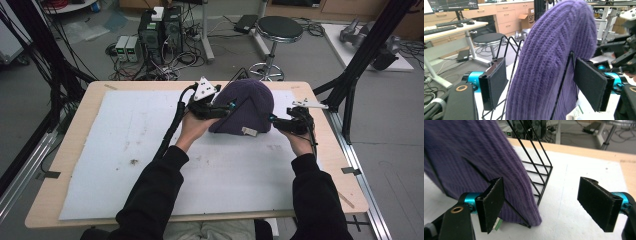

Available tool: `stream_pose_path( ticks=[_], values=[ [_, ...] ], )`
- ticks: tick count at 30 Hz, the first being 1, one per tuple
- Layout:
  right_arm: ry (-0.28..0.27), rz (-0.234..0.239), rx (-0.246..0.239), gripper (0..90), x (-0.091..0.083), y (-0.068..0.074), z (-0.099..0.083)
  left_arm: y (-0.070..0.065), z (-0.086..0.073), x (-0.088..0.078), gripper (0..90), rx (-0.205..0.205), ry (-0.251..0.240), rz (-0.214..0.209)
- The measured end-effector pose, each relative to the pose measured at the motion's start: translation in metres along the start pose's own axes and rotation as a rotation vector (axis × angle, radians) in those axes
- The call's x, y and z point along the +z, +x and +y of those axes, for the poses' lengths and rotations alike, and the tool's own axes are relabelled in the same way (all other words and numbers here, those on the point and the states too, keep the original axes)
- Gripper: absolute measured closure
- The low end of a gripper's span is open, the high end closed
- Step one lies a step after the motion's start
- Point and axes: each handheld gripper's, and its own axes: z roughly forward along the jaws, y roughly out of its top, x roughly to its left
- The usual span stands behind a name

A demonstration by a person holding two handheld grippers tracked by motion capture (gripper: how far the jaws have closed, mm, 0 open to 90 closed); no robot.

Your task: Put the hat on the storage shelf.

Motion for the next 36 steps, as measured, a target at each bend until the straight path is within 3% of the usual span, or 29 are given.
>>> stream_pose_path(
  ticks=[5,10,14,19,23,26,30,36],
  values=[
    [-0.038,0.014,-0.007,19.0,-0.016,0.004,0.003,-0.001,0.003,-0.018,25.6,0.012,0.010,0.010],
    [-0.082,0.022,-0.022,15.9,-0.029,0.014,0.006,0.000,0.003,-0.042,23.1,-0.006,-0.012,0.056],
    [-0.106,0.005,-0.056,12.6,-0.036,0.026,0.007,0.003,0.004,-0.062,22.6,-0.020,-0.023,0.082],
    [-0.132,-0.022,-0.084,12.1,-0.042,0.038,0.006,0.006,0.006,-0.087,20.0,0.010,-0.031,0.112],
    [-0.166,-0.030,-0.064,11.8,-0.046,0.043,0.001,0.010,0.004,-0.108,20.3,0.020,-0.056,0.132],
    [-0.215,-0.033,-0.037,11.7,-0.051,0.044,-0.006,0.011,-0.002,-0.123,20.4,0.006,-0.077,0.139],
    [-0.220,-0.054,-0.039,10.1,-0.058,0.045,-0.008,0.010,-0.012,-0.140,20.4,0.011,-0.088,0.160],
    [-0.341,-0.074,-0.040,10.1,-0.081,0.047,-0.009,0.016,-0.021,-0.170,18.7,0.020,-0.105,0.224]
  ],
)
